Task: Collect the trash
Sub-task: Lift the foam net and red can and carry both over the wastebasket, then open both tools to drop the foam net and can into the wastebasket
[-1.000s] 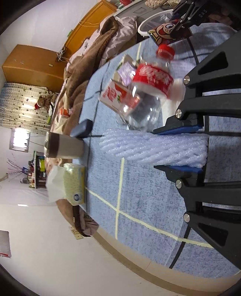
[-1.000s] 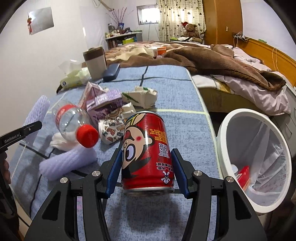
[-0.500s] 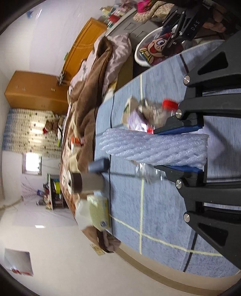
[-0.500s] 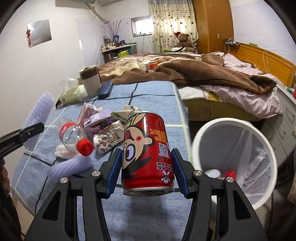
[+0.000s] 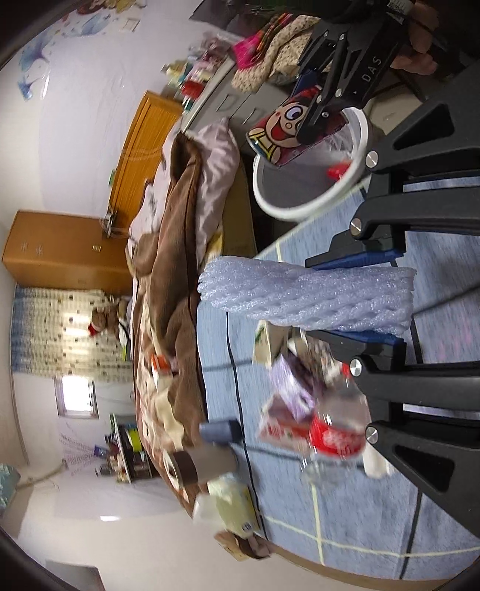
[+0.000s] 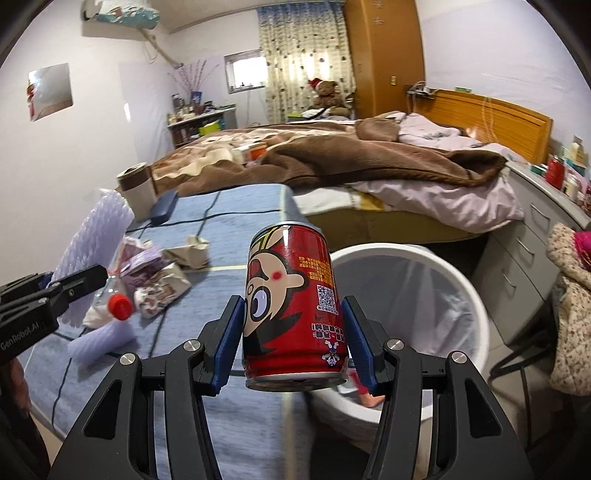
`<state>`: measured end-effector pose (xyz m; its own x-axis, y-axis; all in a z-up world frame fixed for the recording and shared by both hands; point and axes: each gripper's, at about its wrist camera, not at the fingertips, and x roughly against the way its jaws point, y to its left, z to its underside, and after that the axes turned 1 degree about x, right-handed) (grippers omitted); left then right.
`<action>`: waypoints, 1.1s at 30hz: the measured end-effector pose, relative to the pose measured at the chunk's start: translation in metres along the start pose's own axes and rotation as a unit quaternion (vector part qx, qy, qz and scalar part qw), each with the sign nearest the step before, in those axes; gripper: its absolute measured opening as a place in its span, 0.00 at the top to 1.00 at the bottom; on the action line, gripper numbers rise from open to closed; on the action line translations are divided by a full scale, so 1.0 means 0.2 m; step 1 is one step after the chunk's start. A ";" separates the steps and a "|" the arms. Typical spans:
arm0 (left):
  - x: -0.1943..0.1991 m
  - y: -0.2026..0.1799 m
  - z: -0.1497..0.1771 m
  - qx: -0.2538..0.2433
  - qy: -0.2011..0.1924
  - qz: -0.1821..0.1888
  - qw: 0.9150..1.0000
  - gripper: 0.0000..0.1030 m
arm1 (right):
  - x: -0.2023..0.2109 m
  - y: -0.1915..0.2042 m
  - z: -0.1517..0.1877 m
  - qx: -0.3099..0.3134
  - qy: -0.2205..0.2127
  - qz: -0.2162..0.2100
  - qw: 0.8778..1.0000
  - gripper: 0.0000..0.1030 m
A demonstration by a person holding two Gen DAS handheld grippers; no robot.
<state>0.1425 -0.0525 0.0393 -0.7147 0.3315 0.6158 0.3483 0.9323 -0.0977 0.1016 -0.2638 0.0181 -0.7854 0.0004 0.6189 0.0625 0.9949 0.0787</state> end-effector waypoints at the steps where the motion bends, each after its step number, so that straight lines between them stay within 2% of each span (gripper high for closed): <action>1: -0.01 -0.03 0.00 -0.005 0.001 0.004 1.000 0.71 | 0.00 -0.02 0.00 -0.003 -0.001 0.005 1.000 0.47; 10: -0.17 -0.34 -0.02 -0.061 0.019 0.041 0.997 0.71 | -0.02 -0.24 0.01 -0.034 0.014 0.043 0.998 0.47; 21: -0.37 -0.58 0.00 -0.083 0.061 0.091 0.990 0.71 | -0.09 -0.38 0.03 -0.056 0.043 0.067 0.995 0.47; 33: -0.53 -0.63 0.00 -0.088 0.095 0.103 0.986 0.71 | -0.20 -0.46 0.04 -0.059 0.076 0.080 0.992 0.47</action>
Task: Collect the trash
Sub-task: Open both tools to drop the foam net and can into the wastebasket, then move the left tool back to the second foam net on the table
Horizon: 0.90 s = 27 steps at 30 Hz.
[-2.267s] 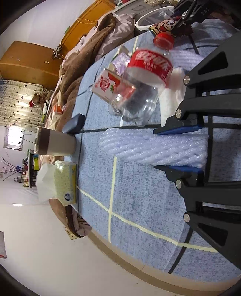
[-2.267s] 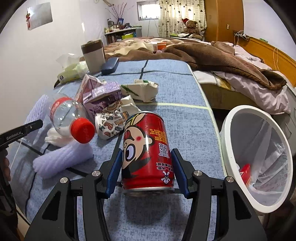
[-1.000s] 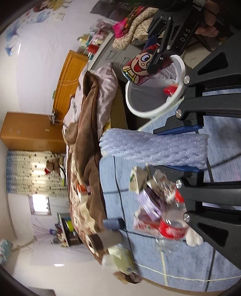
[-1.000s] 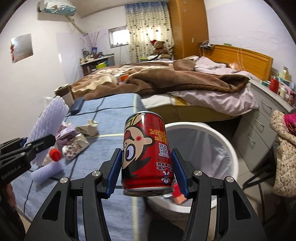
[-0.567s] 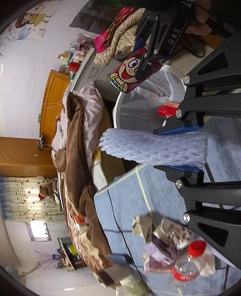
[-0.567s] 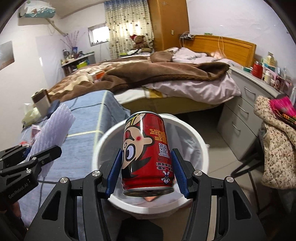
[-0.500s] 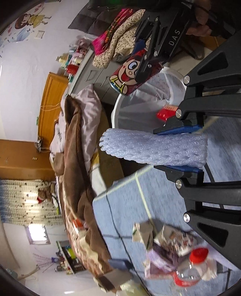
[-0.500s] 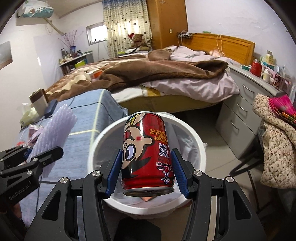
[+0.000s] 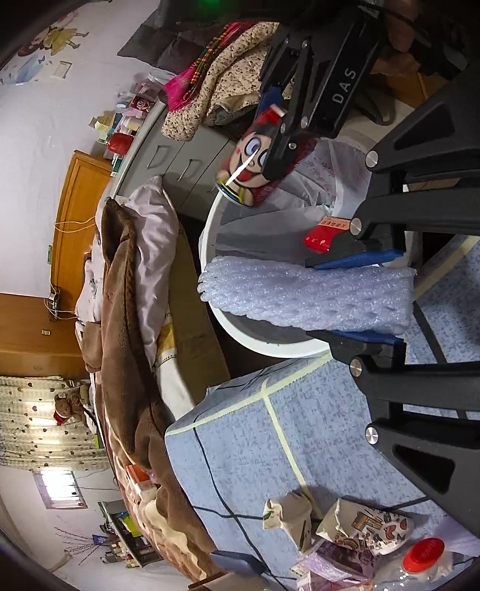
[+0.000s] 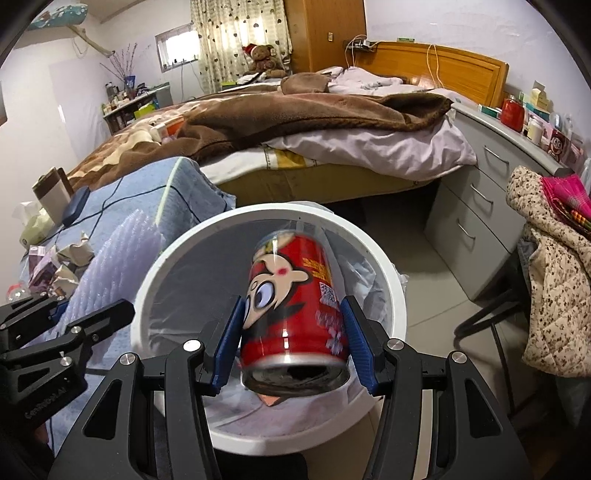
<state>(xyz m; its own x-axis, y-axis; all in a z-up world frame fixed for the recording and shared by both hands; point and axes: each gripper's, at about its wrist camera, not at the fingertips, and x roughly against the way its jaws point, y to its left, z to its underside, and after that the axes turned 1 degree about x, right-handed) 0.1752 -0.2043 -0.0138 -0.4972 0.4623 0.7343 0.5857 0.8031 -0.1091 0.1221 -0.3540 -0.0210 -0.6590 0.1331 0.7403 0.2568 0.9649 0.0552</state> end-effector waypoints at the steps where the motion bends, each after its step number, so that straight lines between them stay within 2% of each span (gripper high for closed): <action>1: 0.00 0.00 0.00 0.001 -0.001 -0.002 1.000 0.70 | 0.00 0.00 0.00 -0.001 -0.001 0.001 1.000 0.47; 3: -0.01 0.01 -0.01 0.004 -0.004 -0.002 1.000 0.66 | 0.00 -0.01 -0.01 -0.003 -0.001 -0.001 1.000 0.47; 5: -0.01 0.01 -0.01 0.003 -0.006 -0.002 1.000 0.47 | 0.00 0.00 -0.01 -0.001 -0.001 -0.001 1.000 0.47; 6: -0.01 0.01 -0.01 0.003 -0.008 -0.003 1.000 0.43 | 0.00 0.00 -0.02 0.001 -0.002 0.005 1.000 0.46; 15: 0.05 0.06 -0.01 0.016 -0.019 0.000 1.000 0.39 | 0.05 0.02 -0.02 -0.002 -0.015 0.003 1.000 0.45; 27: 0.27 0.18 0.06 0.039 -0.054 -0.018 0.998 0.37 | 0.14 0.15 -0.04 0.018 -0.049 -0.025 0.998 0.40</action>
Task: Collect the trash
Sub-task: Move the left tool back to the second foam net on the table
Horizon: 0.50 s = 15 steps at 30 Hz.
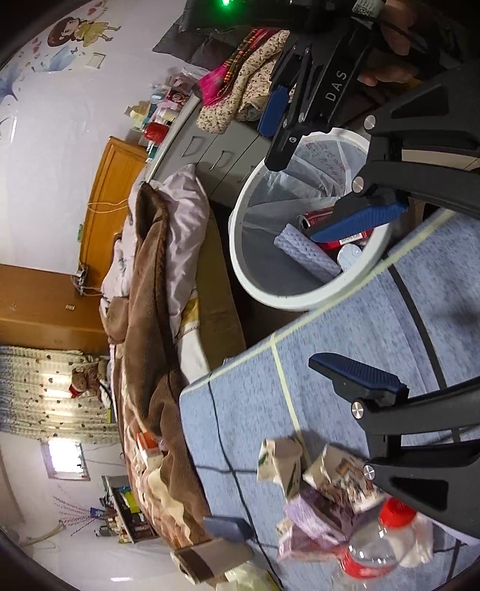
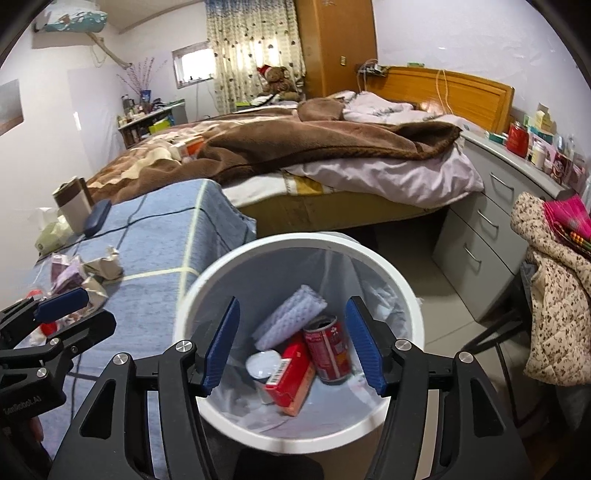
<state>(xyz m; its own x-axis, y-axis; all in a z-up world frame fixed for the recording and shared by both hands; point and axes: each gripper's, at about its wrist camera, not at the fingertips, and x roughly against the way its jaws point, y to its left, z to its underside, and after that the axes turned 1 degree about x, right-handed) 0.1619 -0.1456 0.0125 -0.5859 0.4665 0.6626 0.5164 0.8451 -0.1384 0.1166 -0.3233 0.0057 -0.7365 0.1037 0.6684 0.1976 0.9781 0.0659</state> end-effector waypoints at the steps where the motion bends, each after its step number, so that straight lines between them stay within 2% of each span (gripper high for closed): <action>1: 0.02 0.02 0.01 0.002 -0.003 -0.003 1.000 0.37 | 0.00 0.01 0.00 0.002 -0.002 -0.003 1.000 0.40; 15: 0.29 0.30 0.17 0.032 -0.029 -0.076 0.996 0.35 | 0.00 0.28 0.01 0.042 -0.016 -0.059 0.997 0.35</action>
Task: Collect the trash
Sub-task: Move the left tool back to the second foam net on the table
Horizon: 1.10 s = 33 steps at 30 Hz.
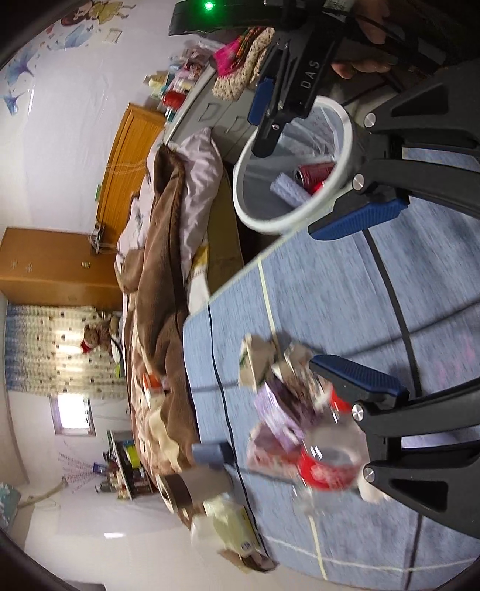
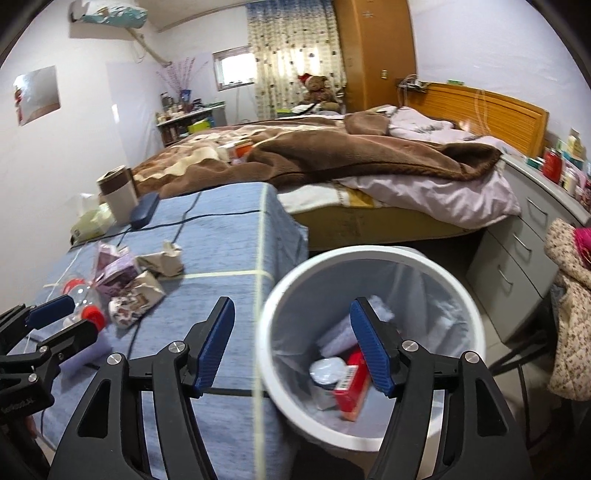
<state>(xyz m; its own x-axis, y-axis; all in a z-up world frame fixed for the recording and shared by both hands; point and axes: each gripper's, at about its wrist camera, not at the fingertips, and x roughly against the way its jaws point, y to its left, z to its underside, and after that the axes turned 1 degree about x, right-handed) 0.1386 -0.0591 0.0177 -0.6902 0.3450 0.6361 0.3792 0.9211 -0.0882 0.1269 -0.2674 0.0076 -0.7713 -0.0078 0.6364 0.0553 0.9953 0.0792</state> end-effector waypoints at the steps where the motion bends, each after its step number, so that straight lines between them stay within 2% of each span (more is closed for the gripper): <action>1: 0.01 0.03 0.01 0.004 -0.001 -0.004 1.000 0.35 | -0.01 0.02 0.00 0.005 0.001 -0.005 1.000 0.35; 12: 0.09 0.31 0.13 0.047 0.001 -0.056 0.997 0.34 | -0.12 0.24 -0.08 0.049 0.008 -0.061 0.997 0.35; 18: 0.06 0.43 0.20 0.056 0.021 -0.074 0.995 0.33 | -0.25 0.33 -0.13 0.066 0.028 -0.081 0.994 0.35; 25: -0.03 0.51 0.25 0.052 0.059 -0.075 0.994 0.33 | -0.38 0.40 -0.22 0.080 0.040 -0.101 0.991 0.35; 33: -0.14 0.51 0.27 0.032 0.085 -0.049 0.995 0.28 | -0.56 0.46 -0.28 0.090 0.075 -0.127 0.985 0.35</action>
<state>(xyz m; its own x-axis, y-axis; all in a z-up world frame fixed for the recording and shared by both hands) 0.1637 0.0348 -0.0501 -0.6050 0.2225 0.7645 0.2722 0.9601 -0.0639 0.2546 -0.1808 -0.0132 -0.6428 -0.2596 0.7207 -0.2519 0.9601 0.1212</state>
